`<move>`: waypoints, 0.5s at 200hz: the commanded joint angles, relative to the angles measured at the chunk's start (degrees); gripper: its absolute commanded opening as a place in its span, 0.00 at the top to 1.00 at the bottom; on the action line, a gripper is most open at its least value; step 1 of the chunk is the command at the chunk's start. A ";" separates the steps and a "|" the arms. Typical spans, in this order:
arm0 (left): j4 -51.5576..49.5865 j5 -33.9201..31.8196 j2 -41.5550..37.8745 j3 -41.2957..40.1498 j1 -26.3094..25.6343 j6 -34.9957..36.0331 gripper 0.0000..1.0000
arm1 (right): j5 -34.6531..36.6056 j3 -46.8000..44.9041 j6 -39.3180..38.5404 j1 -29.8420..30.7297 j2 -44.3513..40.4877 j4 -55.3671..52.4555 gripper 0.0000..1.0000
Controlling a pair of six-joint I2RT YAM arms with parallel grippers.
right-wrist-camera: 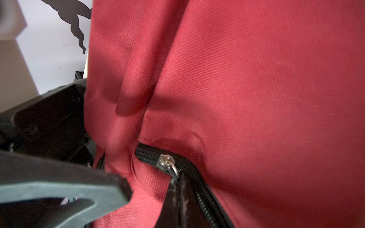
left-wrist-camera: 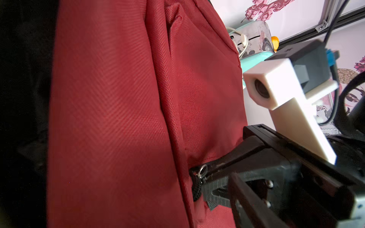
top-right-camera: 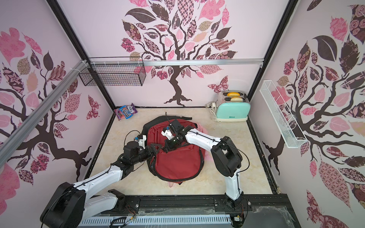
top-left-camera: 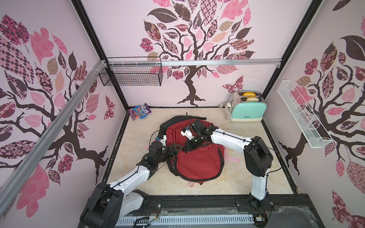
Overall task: Zip up the backpack
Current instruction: Zip the zipper on the backpack.
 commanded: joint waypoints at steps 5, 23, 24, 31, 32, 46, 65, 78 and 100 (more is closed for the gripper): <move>6.19 3.85 2.25 0.08 -1.14 -0.99 0.37 | -2.24 -0.25 0.25 0.01 1.19 2.74 1.00; 6.72 4.00 3.02 0.05 -1.28 -1.08 0.50 | -2.78 -0.32 0.24 0.00 1.41 3.06 1.00; 6.73 4.02 3.03 0.07 -1.23 -1.03 0.51 | -2.78 -0.35 0.26 0.04 1.41 3.05 1.00; 6.78 4.09 3.27 0.12 -1.21 -1.00 0.57 | -2.77 -0.43 0.28 0.00 1.40 3.06 1.00; 6.76 4.11 3.29 0.15 -1.24 -0.99 0.58 | -2.73 -0.41 0.28 0.00 1.36 3.05 1.00; 6.53 4.17 3.31 0.16 -1.25 -0.77 0.72 | -2.28 -0.60 0.17 0.00 1.16 3.02 1.00; 5.43 3.59 2.55 0.24 -1.26 -0.37 0.87 | -1.65 -0.71 0.16 -0.07 0.92 2.60 1.00; 4.49 2.73 1.68 0.28 -1.24 -0.11 1.00 | -1.11 -0.92 0.12 -0.24 0.53 2.25 1.00; 1.92 0.48 -0.32 0.33 -1.24 0.37 1.00 | 0.04 -1.46 0.53 -0.99 -0.81 1.67 1.00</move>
